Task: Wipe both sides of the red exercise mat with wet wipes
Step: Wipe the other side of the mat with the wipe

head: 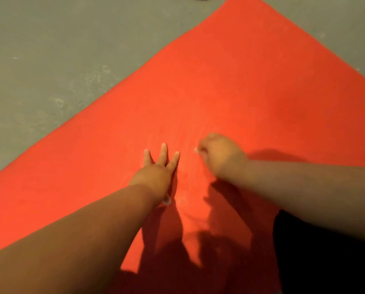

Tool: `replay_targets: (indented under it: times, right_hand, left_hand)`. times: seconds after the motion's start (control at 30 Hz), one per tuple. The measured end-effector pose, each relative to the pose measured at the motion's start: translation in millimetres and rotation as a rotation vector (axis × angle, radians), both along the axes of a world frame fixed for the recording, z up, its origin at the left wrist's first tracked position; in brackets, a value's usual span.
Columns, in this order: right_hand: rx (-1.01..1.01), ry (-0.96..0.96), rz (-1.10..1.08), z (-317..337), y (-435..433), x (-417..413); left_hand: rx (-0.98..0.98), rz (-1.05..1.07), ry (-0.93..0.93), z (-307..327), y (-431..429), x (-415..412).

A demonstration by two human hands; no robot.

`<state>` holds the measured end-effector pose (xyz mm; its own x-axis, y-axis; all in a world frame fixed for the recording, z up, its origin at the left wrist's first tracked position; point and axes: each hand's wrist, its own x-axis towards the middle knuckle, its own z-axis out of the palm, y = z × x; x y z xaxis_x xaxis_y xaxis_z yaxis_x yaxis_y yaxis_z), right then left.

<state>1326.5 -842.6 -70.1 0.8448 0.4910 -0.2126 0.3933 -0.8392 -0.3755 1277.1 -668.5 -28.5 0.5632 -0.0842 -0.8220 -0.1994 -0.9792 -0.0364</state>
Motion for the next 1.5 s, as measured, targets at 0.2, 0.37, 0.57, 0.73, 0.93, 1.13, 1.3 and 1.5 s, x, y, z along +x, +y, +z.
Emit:
replay_targets:
  times: [0.2,0.37,0.57,0.73,0.93,1.13,1.3,1.5]
  right_hand:
    - [0.138,0.056,0.431,2.2,-8.2,-43.3]
    - [-0.082,-0.049,-0.321,5.9,-60.8,38.3]
    - [-0.027,0.2,0.389,25.8,-22.8,-95.3]
    - [-0.042,0.035,0.264,17.2,-53.8,-52.1]
    - [-0.187,-0.012,-0.154,11.8,-90.9,-13.4]
    - [-0.046,0.28,0.577,25.0,-53.4,-150.4]
    - [-0.147,0.061,-0.065,17.1,-114.7,-74.6]
    - [-0.091,0.086,-0.108,13.6,-103.1,-99.0]
  left_hand:
    - [0.018,0.003,-0.01,-4.1,-0.7,2.0]
    - [0.0,0.037,-0.03,-4.5,1.8,-2.1]
    - [-0.014,0.042,-0.081,-7.3,4.7,-7.5]
    - [0.042,0.033,-0.09,-4.2,-3.6,-8.2]
    - [0.036,0.066,-0.038,-5.1,-23.4,-31.9]
    - [0.035,0.072,-0.058,-2.4,-35.4,-52.8]
    - [0.002,0.087,-0.031,-3.9,-48.0,-85.8]
    - [-0.029,0.092,-0.118,-3.4,-49.1,-93.9]
